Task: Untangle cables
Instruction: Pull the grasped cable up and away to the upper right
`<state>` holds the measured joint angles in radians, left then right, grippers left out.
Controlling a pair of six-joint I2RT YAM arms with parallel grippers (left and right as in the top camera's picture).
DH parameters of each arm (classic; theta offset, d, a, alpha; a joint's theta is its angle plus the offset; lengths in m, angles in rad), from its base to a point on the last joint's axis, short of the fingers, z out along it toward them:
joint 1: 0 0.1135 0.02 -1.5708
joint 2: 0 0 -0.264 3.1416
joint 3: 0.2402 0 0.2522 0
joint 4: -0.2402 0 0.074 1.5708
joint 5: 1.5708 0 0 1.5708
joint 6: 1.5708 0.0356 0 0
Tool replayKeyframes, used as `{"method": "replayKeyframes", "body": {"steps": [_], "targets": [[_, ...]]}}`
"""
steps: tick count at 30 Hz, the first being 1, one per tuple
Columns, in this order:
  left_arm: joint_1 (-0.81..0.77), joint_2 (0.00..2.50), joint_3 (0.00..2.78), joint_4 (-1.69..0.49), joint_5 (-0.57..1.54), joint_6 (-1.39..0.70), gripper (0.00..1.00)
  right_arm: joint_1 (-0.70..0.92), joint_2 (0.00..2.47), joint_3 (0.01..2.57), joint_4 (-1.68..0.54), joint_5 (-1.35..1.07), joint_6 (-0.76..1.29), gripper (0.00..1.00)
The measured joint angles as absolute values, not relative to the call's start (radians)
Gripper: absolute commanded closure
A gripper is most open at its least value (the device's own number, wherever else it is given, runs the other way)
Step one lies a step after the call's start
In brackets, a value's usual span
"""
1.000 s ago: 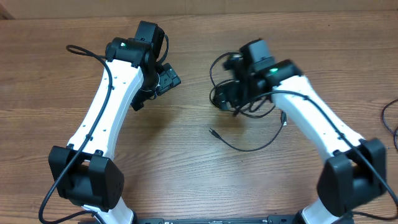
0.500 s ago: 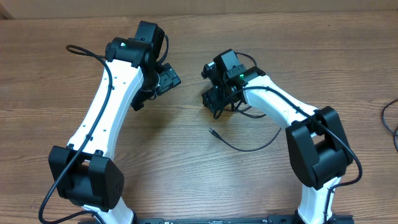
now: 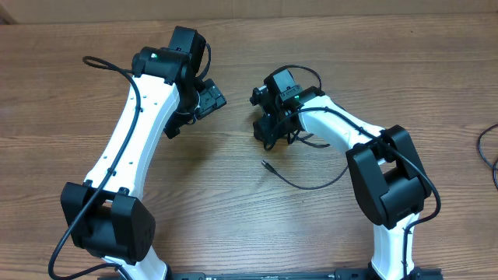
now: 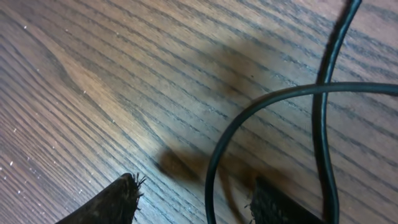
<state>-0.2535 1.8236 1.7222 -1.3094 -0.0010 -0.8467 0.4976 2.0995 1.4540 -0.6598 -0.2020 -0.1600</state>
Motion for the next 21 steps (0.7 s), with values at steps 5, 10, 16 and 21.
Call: {"method": "replayKeyframes", "body": {"steps": [5, 10, 16, 21], "targets": [[-0.253, 1.824, 1.722, -1.309, -0.001, -0.846, 0.01, 0.512, 2.1, 1.44, -0.598, -0.205, -0.16, 0.68], [-0.253, 1.824, 1.722, -1.309, -0.001, -0.846, 0.01, 0.514, 2.104, 1.414, -0.595, -0.204, -0.157, 0.92], [-0.253, 1.824, 1.722, -1.309, -0.001, -0.846, 0.01, 0.513, 2.105, 1.422, -0.617, -0.206, -0.154, 0.96], [-0.253, 1.824, 1.722, -1.309, -0.001, -0.846, 0.01, 0.508, 2.105, 1.56, -0.756, -0.205, -0.154, 0.96]]}}
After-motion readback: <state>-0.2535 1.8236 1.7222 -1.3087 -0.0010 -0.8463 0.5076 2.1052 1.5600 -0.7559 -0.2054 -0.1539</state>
